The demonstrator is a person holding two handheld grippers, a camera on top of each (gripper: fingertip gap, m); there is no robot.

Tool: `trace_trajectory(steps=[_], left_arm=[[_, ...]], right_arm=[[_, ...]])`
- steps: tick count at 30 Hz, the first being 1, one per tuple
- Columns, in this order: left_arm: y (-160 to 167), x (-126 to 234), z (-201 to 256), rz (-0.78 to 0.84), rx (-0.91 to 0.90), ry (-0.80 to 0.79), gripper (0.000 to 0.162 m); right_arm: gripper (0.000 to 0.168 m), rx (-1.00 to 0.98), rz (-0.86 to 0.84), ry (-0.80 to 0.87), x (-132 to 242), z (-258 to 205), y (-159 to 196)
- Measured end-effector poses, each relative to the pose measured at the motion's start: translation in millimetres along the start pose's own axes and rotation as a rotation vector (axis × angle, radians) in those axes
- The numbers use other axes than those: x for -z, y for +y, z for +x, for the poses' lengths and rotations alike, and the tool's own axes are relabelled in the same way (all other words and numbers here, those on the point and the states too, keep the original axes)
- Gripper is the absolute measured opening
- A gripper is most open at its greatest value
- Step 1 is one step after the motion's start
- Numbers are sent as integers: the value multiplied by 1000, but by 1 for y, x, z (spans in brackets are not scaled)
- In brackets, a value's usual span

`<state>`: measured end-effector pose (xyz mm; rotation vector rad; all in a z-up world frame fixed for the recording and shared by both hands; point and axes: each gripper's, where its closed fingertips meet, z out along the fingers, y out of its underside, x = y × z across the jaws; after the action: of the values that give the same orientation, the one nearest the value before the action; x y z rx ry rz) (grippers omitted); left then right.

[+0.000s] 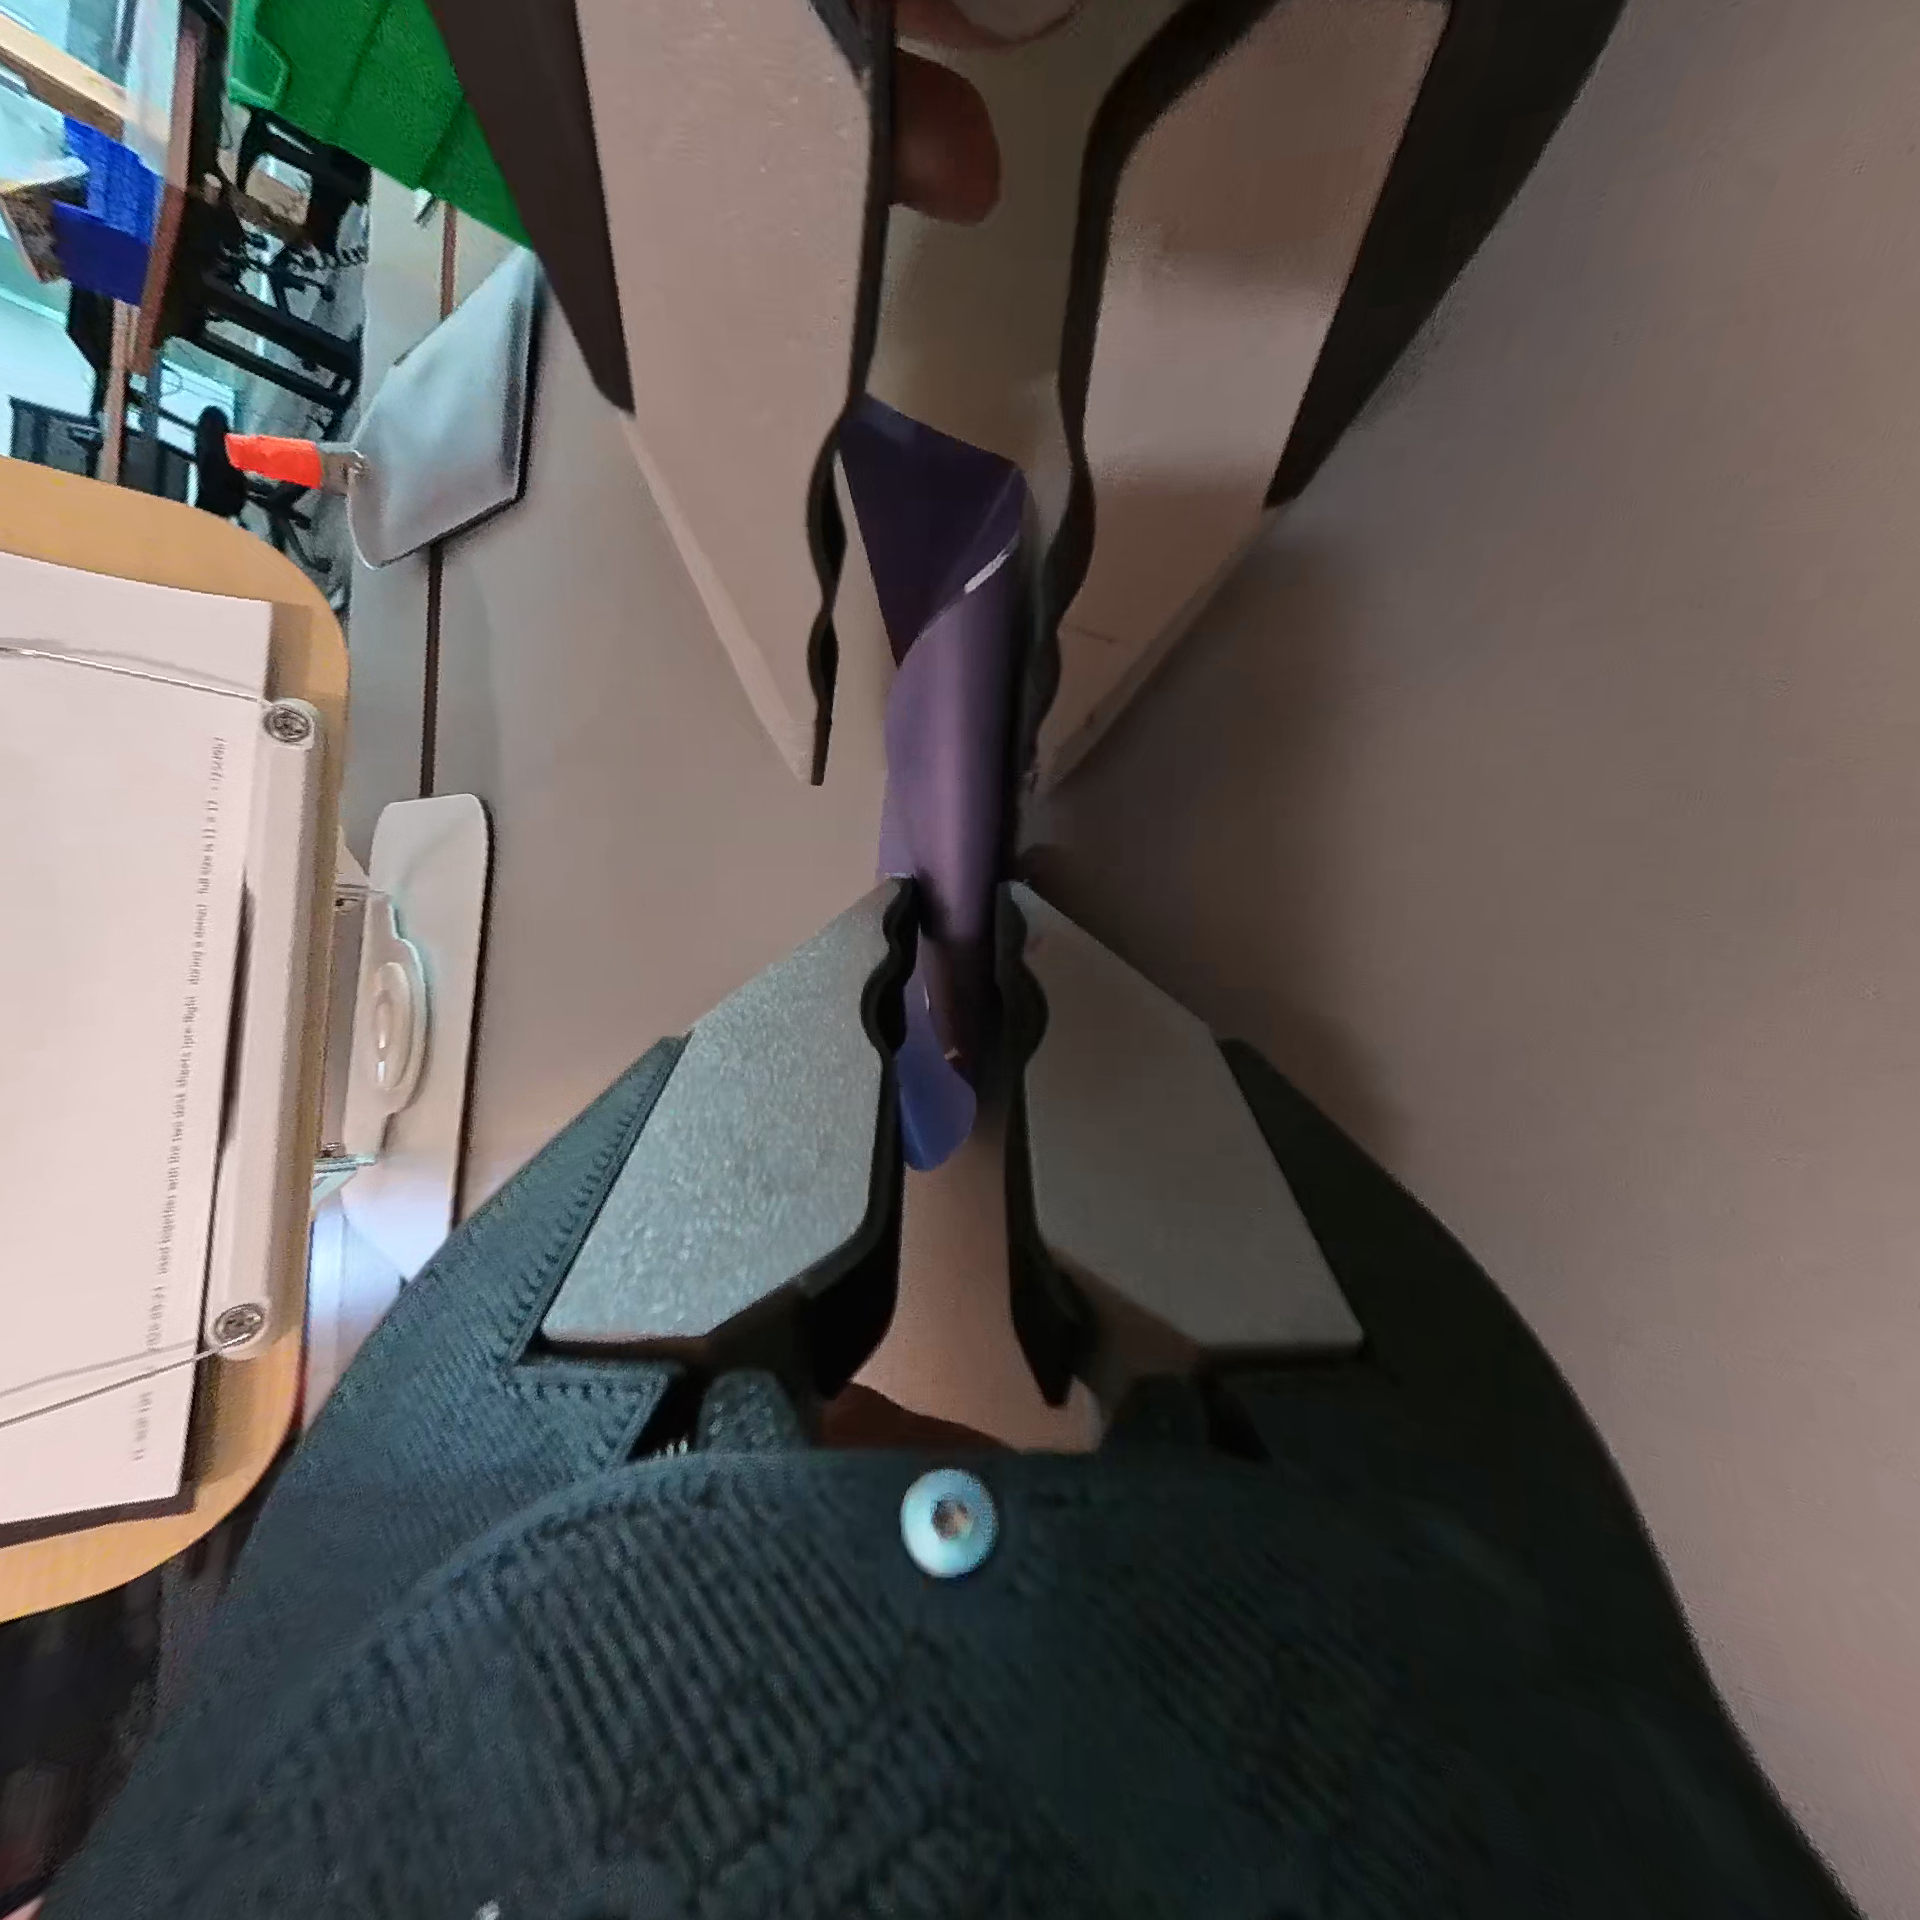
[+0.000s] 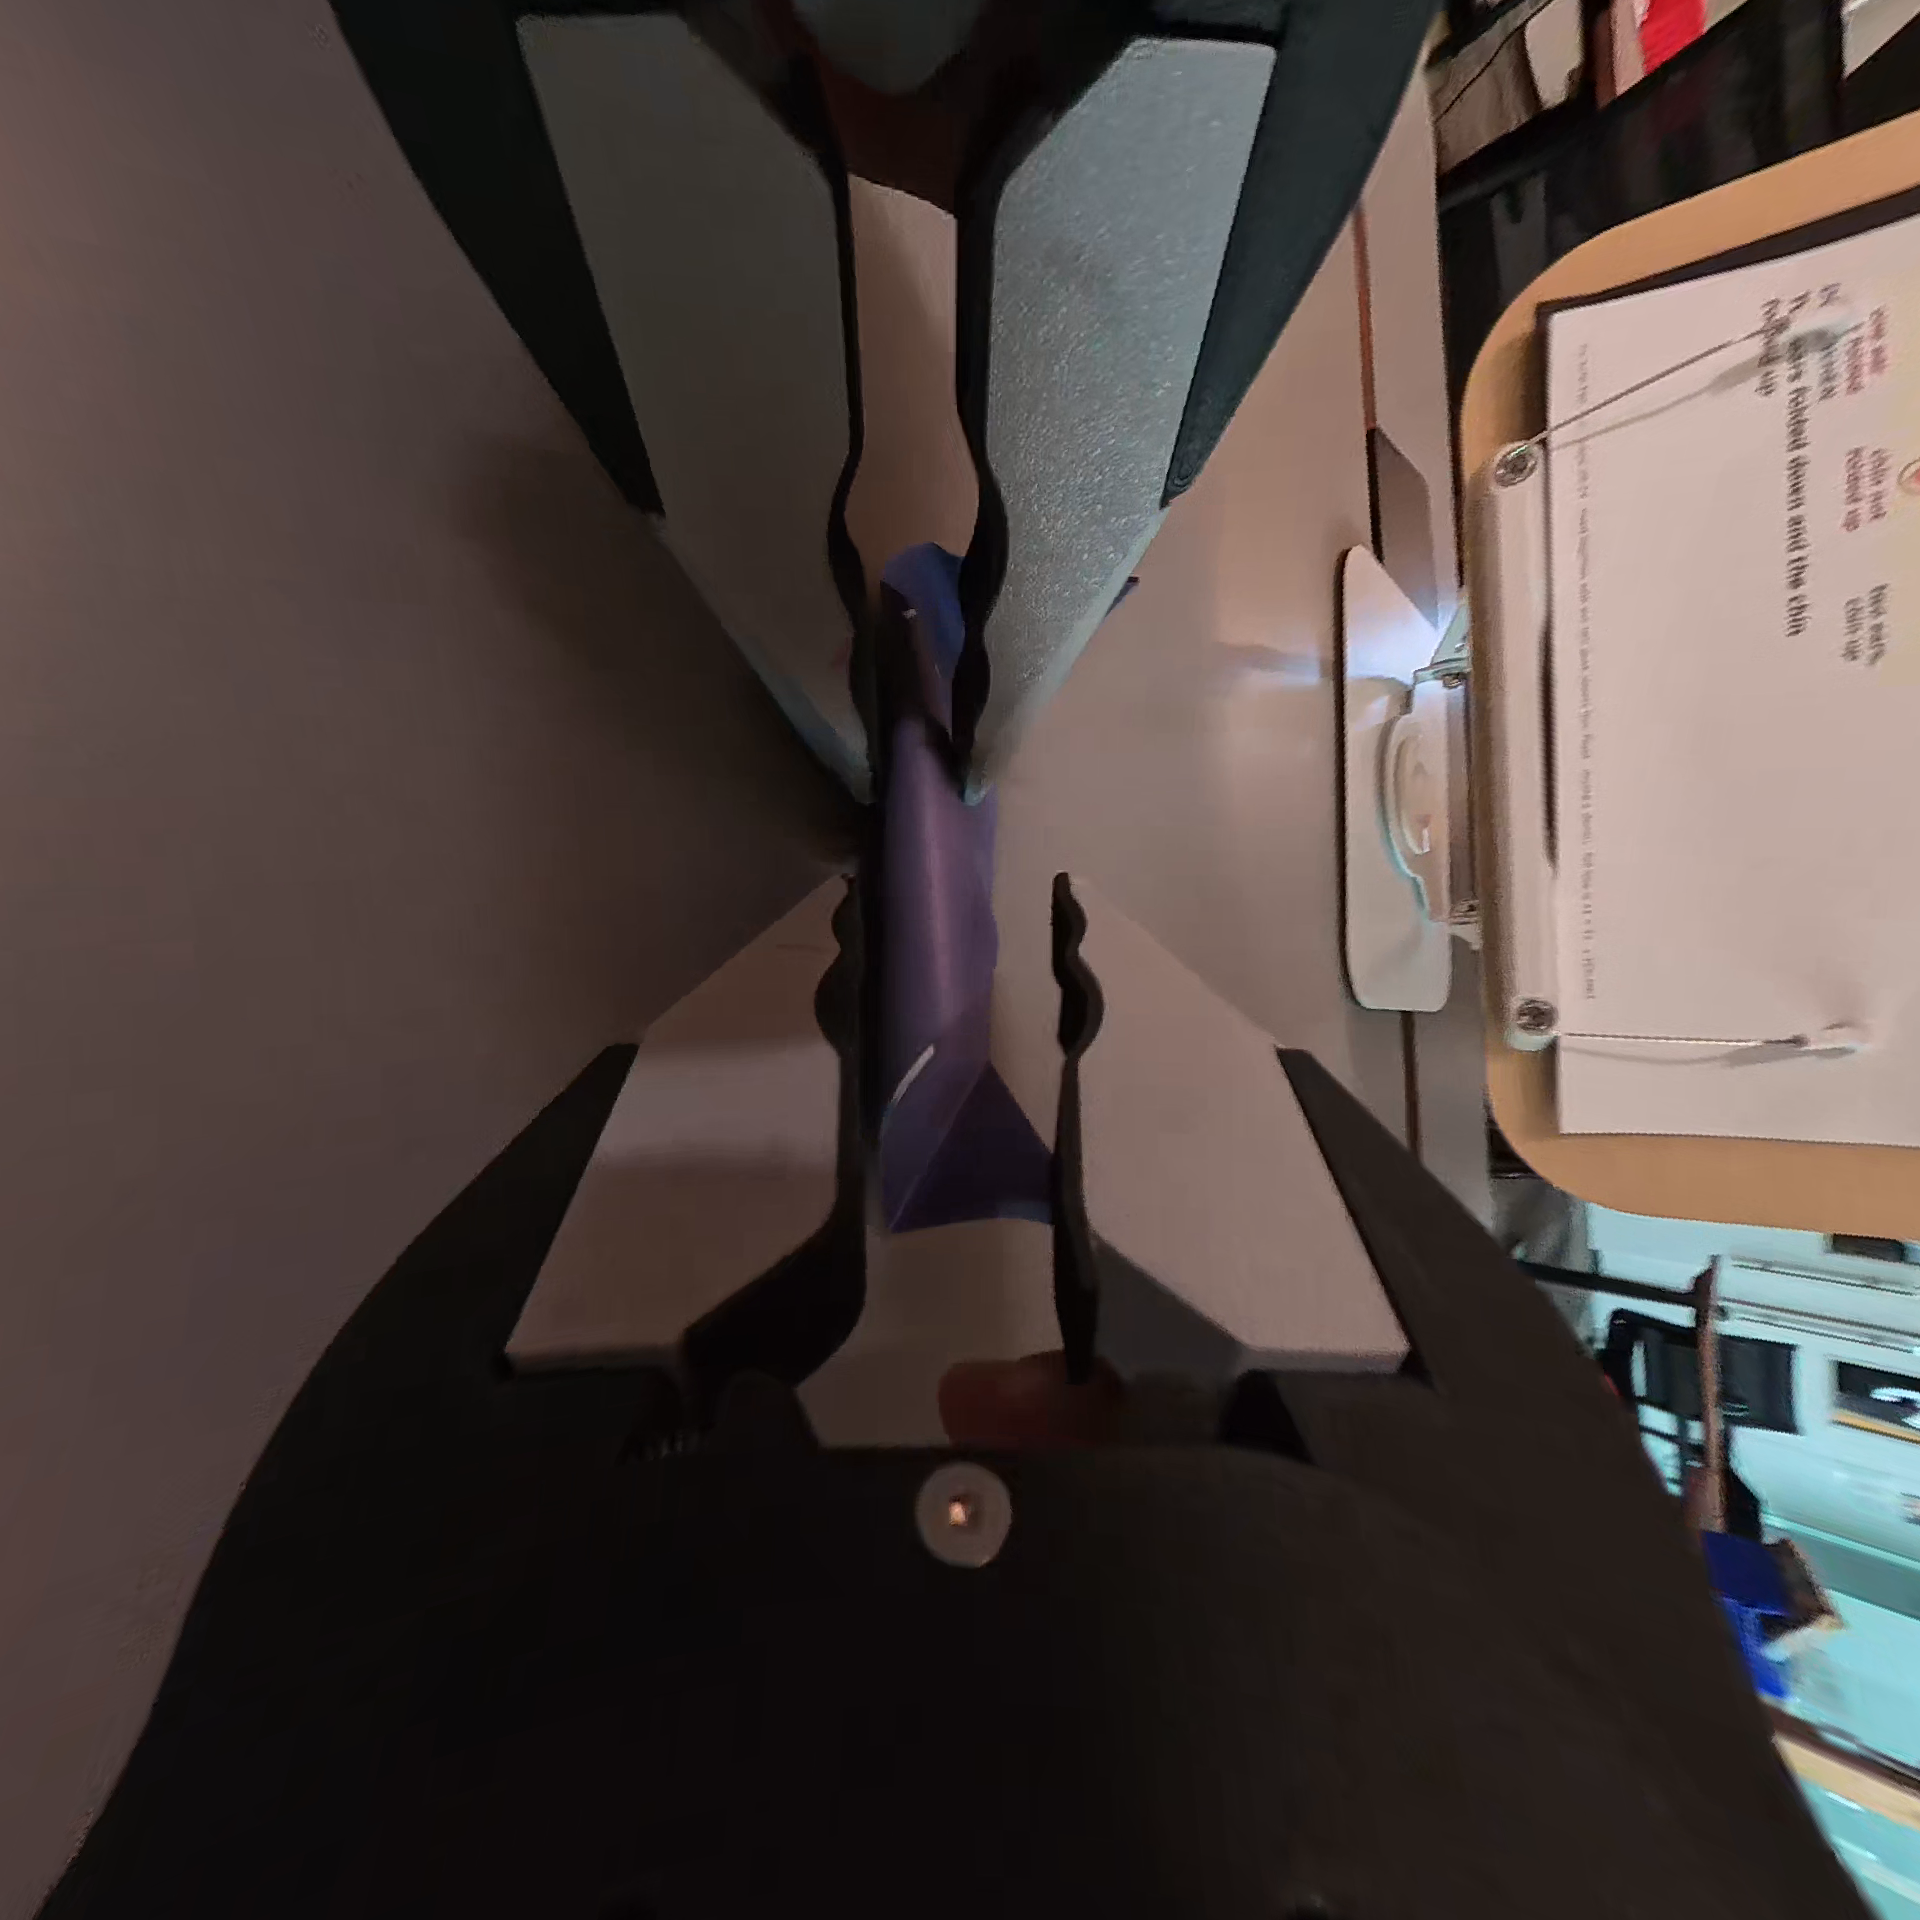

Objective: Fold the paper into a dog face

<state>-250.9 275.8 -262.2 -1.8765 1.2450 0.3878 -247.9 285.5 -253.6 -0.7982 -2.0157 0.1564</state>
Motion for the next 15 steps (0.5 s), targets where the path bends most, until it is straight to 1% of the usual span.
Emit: trace_trajectory(steps=[2, 8, 13, 15], left_arm=[[-1, 1, 0, 15, 23, 9, 11], [-4, 3, 1, 45, 78, 47, 11], [-3, 3, 4, 63, 124, 103, 11], [-2, 2, 6, 66, 151, 140, 11]], right_arm=[[30, 25, 14, 24, 0, 1, -1], [29, 77, 59, 64, 2, 0, -8], [23, 103, 76, 49, 3, -8, -11], [17, 101, 77, 39, 2, -9, -11]])
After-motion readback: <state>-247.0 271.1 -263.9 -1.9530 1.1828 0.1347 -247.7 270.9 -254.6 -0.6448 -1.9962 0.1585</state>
